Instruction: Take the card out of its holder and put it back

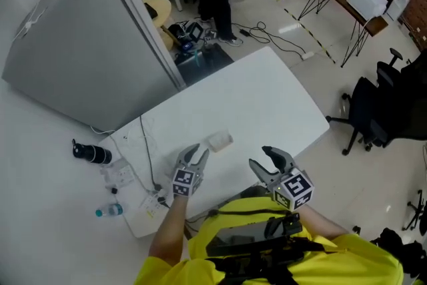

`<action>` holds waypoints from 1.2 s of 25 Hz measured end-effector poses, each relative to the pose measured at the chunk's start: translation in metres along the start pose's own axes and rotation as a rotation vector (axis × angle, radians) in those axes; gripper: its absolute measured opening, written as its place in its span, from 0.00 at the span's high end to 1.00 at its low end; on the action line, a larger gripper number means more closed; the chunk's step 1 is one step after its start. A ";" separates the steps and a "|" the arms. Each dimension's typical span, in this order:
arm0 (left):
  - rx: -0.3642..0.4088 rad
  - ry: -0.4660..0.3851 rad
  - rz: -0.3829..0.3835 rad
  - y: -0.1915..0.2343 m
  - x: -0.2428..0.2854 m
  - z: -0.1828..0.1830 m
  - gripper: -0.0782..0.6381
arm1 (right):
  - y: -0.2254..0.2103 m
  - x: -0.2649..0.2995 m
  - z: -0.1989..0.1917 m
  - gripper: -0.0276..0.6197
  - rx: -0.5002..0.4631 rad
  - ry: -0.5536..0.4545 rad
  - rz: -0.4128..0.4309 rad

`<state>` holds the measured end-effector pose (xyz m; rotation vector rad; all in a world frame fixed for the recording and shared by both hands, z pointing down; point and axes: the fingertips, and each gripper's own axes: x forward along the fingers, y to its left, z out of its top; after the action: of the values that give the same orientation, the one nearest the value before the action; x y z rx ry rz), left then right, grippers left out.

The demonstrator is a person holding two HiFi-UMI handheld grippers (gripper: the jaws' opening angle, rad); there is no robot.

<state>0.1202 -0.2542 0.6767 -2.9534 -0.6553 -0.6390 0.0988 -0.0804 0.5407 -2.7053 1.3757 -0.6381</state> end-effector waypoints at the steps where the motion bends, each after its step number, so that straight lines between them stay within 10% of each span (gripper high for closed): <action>1: 0.000 0.013 -0.018 0.001 0.007 -0.005 0.69 | -0.003 0.001 0.001 0.61 0.002 0.004 0.000; 30: -0.051 0.065 -0.217 -0.006 0.076 -0.045 0.85 | -0.037 0.033 -0.011 0.61 0.032 0.118 0.051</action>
<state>0.1629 -0.2252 0.7480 -2.9168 -0.9759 -0.7748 0.1403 -0.0825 0.5704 -2.6372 1.4422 -0.8201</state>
